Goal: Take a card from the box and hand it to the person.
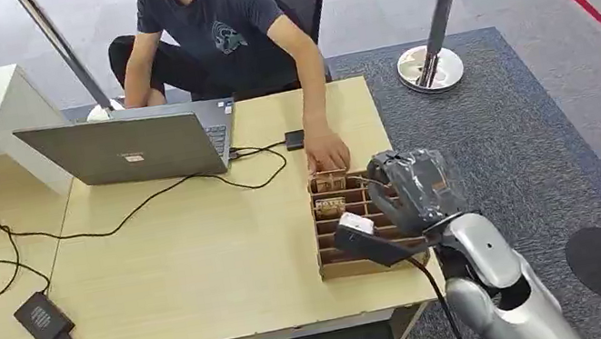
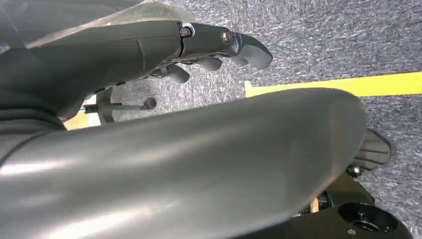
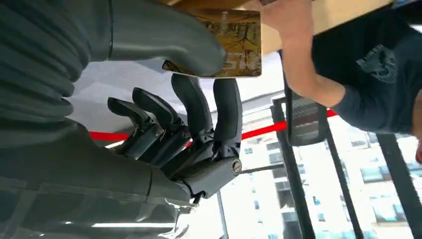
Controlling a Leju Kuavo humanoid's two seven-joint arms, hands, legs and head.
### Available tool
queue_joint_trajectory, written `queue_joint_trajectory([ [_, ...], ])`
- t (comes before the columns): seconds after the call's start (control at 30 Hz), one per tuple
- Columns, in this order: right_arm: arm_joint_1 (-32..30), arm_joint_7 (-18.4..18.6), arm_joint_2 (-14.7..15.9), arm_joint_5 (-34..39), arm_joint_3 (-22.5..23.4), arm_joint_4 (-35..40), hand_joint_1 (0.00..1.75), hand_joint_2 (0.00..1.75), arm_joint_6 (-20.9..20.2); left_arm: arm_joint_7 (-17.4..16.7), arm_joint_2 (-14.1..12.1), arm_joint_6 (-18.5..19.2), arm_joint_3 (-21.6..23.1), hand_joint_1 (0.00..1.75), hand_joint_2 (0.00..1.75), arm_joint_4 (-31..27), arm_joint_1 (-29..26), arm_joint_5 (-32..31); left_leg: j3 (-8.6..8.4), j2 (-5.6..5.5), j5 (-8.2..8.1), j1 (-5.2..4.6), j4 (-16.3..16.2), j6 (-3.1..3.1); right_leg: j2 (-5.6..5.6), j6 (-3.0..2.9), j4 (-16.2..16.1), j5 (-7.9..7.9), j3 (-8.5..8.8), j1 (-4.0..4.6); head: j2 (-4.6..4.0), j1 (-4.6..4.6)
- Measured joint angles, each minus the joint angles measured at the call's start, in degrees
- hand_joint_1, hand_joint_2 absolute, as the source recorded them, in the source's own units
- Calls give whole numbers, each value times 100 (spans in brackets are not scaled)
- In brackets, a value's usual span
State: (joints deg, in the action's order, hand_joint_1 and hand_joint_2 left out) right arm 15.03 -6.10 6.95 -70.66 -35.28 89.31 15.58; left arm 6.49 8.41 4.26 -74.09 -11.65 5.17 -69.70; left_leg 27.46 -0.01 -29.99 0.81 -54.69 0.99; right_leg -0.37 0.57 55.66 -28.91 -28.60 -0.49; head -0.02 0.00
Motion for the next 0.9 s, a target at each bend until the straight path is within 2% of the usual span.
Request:
queue_joint_trajectory([
  [0.4,678,-144,-380,125,-20,-551,175,175,-35,-2,0,0,0,0,0,0,-2,37,1,-1,1,0,0,0,0,0,3,0,0,0,0,0],
  [0.9,1185,-46,-813,11,-4,-1338,175,175,2,9,0,2,15,0,0,0,-5,-98,2,-1,1,0,0,0,0,0,3,0,-1,0,0,0],
])
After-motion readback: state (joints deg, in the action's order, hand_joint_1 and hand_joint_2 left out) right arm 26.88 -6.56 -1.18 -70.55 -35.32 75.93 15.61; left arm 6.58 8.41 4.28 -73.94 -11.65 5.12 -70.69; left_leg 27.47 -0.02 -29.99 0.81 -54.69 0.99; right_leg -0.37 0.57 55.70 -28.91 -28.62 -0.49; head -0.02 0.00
